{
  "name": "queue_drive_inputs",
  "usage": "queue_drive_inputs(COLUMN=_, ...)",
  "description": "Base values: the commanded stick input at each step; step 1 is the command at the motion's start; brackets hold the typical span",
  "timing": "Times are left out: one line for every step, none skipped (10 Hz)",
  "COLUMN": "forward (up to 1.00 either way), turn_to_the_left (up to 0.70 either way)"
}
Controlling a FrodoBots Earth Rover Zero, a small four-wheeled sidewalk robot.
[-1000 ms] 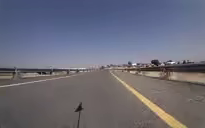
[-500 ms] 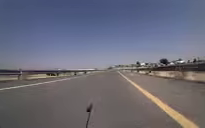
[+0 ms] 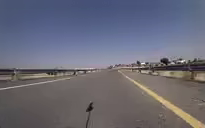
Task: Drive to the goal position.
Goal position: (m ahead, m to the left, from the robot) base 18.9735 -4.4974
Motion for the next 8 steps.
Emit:
queue_drive_inputs(forward=1.0, turn_to_the_left=-0.4)
queue_drive_inputs(forward=1.0, turn_to_the_left=-0.37)
queue_drive_inputs(forward=1.0, turn_to_the_left=-0.09)
queue_drive_inputs(forward=1.0, turn_to_the_left=0.0)
queue_drive_inputs(forward=1.0, turn_to_the_left=0.0)
queue_drive_inputs(forward=1.0, turn_to_the_left=0.0)
queue_drive_inputs(forward=1.0, turn_to_the_left=0.0)
queue_drive_inputs(forward=1.0, turn_to_the_left=0.0)
